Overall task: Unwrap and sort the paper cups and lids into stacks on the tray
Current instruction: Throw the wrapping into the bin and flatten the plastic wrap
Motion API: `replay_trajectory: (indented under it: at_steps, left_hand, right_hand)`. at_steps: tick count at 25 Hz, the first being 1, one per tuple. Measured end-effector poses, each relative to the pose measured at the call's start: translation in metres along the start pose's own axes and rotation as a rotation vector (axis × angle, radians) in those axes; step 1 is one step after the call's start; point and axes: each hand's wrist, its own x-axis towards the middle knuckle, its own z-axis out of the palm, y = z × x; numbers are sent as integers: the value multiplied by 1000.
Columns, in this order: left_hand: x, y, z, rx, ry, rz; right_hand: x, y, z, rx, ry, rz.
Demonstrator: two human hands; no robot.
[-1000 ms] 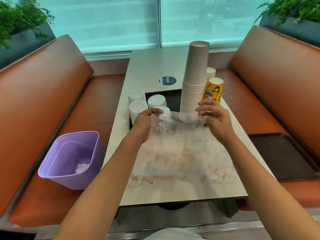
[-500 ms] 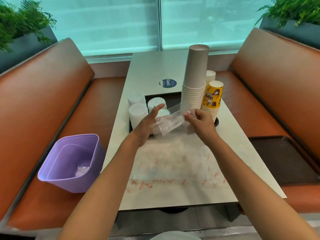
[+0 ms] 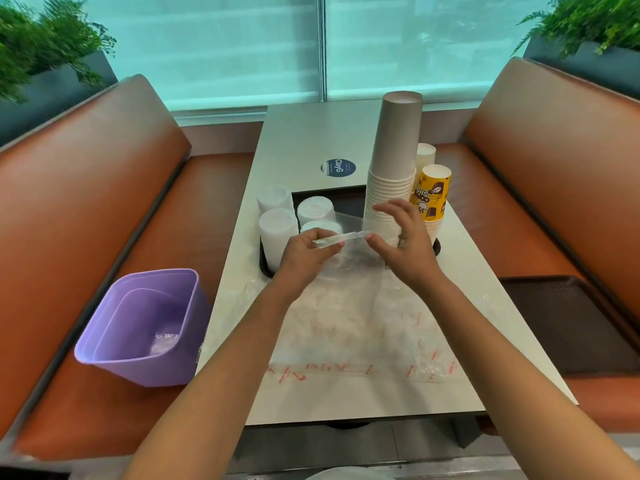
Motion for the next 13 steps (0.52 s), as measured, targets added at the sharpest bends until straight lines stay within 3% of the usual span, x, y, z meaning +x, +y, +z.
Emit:
replay_trajectory:
  at_steps: [3, 8, 13]
  left_hand:
    - [3, 6, -5, 15, -90, -10]
    - [7, 8, -19, 94, -84, -1]
    - [8, 10, -17, 306, -220, 80]
  right_hand:
    - [4, -3, -3, 39, -161, -52]
    - [6, 6, -5, 88, -89, 59]
    - [6, -1, 7, 23, -331, 54]
